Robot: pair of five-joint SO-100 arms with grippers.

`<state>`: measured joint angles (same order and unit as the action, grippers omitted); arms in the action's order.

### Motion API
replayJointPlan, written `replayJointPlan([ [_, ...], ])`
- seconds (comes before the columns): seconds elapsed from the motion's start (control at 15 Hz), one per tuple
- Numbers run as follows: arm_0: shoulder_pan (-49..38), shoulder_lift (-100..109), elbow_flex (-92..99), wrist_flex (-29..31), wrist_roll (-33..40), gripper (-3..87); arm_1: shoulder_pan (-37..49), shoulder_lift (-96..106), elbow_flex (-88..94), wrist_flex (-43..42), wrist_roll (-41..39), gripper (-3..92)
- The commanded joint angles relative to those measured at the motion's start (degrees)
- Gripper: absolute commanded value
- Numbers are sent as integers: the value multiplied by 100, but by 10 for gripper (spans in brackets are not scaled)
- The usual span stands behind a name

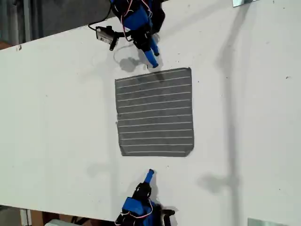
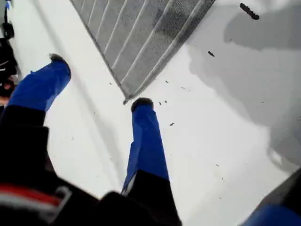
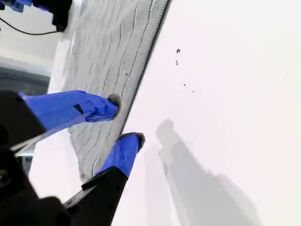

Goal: Grasp corners of a square towel and fold twice.

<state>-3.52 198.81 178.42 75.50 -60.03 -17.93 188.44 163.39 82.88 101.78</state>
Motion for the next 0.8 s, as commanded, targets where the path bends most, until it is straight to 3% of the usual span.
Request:
replayJointPlan([
  [0.0, 422, -861, 79, -185, -3647, 178, -167, -97, -272, 396, -712, 173],
  [0.73, 132, -26, 79, -141, -3735, 167, -9, -105, -272, 387, -721, 177],
])
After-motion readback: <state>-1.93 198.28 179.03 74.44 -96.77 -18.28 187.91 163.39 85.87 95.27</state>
